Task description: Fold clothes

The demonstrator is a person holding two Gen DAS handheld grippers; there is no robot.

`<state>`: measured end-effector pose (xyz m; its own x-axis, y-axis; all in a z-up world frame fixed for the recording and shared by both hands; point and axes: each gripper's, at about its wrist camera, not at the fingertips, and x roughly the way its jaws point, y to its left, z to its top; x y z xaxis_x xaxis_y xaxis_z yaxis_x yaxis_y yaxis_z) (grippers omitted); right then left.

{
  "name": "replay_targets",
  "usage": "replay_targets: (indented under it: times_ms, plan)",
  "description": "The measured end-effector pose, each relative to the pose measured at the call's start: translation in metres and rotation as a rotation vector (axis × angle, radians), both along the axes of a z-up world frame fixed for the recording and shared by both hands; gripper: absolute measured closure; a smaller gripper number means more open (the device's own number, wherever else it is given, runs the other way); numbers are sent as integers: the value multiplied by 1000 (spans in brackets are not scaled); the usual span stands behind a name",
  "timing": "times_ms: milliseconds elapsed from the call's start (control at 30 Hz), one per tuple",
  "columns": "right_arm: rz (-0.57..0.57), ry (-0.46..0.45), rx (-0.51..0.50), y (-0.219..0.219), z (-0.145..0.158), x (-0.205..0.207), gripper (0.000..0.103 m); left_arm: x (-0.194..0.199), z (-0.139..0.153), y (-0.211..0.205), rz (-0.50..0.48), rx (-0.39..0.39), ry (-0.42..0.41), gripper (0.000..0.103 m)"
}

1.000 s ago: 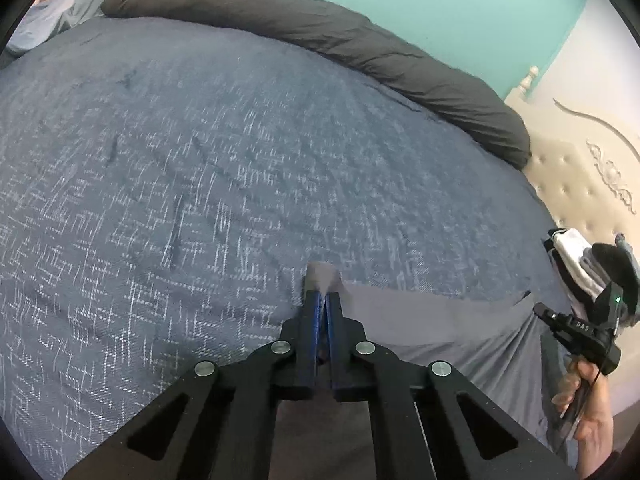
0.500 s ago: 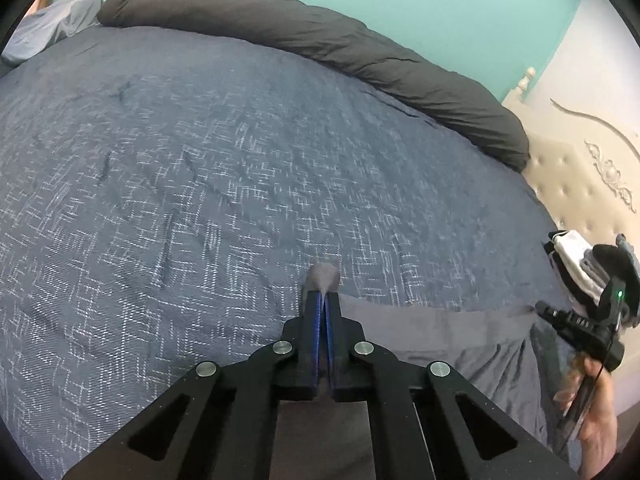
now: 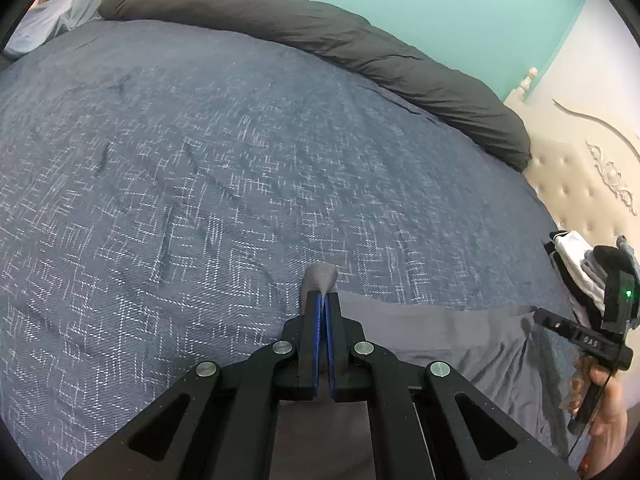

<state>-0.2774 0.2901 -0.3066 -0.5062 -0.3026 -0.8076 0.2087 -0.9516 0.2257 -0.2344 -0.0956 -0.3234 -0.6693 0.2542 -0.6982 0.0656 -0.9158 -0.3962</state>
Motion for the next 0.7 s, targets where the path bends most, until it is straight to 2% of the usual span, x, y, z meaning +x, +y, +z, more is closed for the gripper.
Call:
replay_targets:
  times_ms: [67,100,133,233,433,700]
  plan:
    - [-14,-11,-1,3,-8,0,53,0,0,0,1,0,0,101]
    - [-21,-9,-19,4,-10,-1,64,0,0,-1,1,1,1,101]
    - [-26,-7,-36,6,-11,-1,80,1,0,-1,2,1,1,101]
    - [-46,10,-50,11,-13,-2,95,1,0,-1,2,1,0,101]
    - [-71,61,-69,15,-7,-1,99,1,1,0,-5,-5,8,101]
    - [-52,164,-61,3,19,7,100,15,17,-9,-15,-12,66,101]
